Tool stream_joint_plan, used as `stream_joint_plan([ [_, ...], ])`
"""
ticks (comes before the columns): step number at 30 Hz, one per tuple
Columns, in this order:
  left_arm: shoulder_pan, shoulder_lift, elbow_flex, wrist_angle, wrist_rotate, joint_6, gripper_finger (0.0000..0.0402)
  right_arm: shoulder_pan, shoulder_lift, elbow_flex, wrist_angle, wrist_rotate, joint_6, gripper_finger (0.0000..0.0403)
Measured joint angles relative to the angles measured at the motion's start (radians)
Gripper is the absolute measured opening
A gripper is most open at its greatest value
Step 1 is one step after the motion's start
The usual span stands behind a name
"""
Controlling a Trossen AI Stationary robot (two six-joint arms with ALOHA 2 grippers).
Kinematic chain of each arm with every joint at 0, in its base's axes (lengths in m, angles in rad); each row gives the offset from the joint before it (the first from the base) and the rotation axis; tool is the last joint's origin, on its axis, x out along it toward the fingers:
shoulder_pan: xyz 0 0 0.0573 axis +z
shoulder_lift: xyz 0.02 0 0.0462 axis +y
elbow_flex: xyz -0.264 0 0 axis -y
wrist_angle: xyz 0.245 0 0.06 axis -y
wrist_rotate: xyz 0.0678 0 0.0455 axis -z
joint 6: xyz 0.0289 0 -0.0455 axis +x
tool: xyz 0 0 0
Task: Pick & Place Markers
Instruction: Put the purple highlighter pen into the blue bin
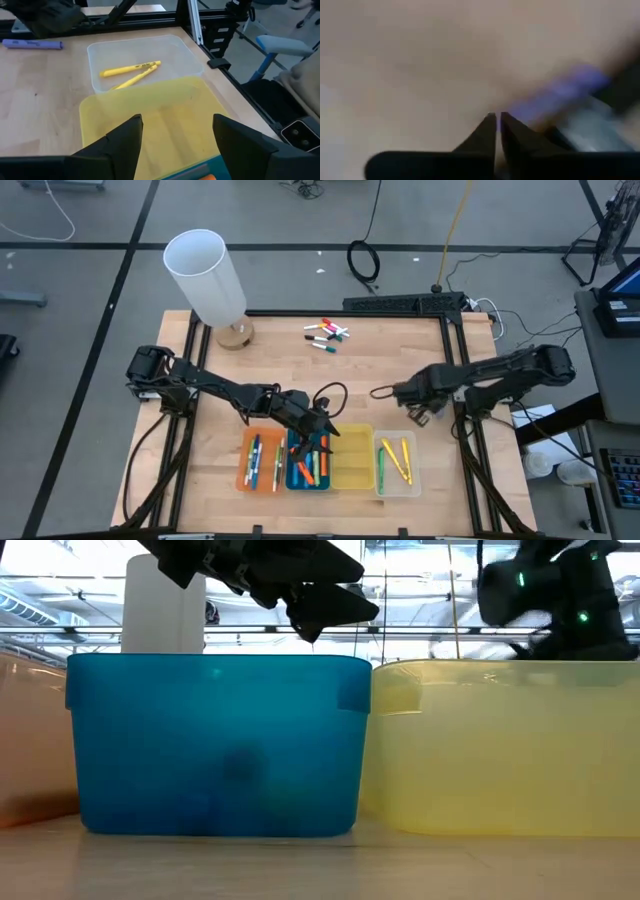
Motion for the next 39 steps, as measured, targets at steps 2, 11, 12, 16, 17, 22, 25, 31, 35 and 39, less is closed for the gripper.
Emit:
stream_joint_plan([
  [2, 0.000, 0.000, 0.000, 0.000, 0.000, 0.016, 0.0248, -0.031, 0.032, 0.001, -0.143, 0.005, 0.047, 0.0008],
  [11, 0.000, 0.000, 0.000, -0.001, 0.000, 0.011, 0.0235, -0.137, 0.225, -0.073, -0.030, -0.016, 0.016, 0.0001],
  [12, 0.000, 0.000, 0.000, -0.003, 0.000, 0.011, 0.0233, -0.148, 0.249, -0.073, -0.027, -0.008, 0.003, 0.0000],
  [16, 0.000, 0.000, 0.000, -0.007, 0.000, 0.011, 0.0226, -0.185, 0.318, -0.075, -0.022, 0.035, -0.030, 0.0000],
  [17, 0.000, 0.000, 0.000, -0.007, 0.000, 0.010, 0.0224, -0.191, 0.329, -0.075, -0.026, 0.034, -0.039, 0.0000],
  [22, 0.000, 0.000, 0.000, -0.006, 0.000, 0.010, 0.0218, -0.208, 0.376, -0.080, -0.051, 0.035, -0.052, 0.0000],
  [25, 0.000, 0.000, 0.000, -0.006, 0.000, 0.010, 0.0222, -0.211, 0.397, -0.098, 0.023, 0.035, -0.080, 0.0000],
  [31, 0.000, 0.000, 0.000, -0.004, 0.000, 0.010, 0.0225, -0.211, 0.381, -0.077, 0.142, 0.055, -0.138, 0.0000],
  [35, 0.000, 0.000, 0.000, -0.004, 0.000, 0.012, 0.0225, -0.210, 0.325, -0.013, 0.062, 0.170, -0.148, 0.0000],
  [39, 0.000, 0.000, 0.000, -0.004, 0.000, 0.014, 0.0225, -0.210, 0.230, 0.051, 0.017, 0.266, -0.189, 0.0000],
])
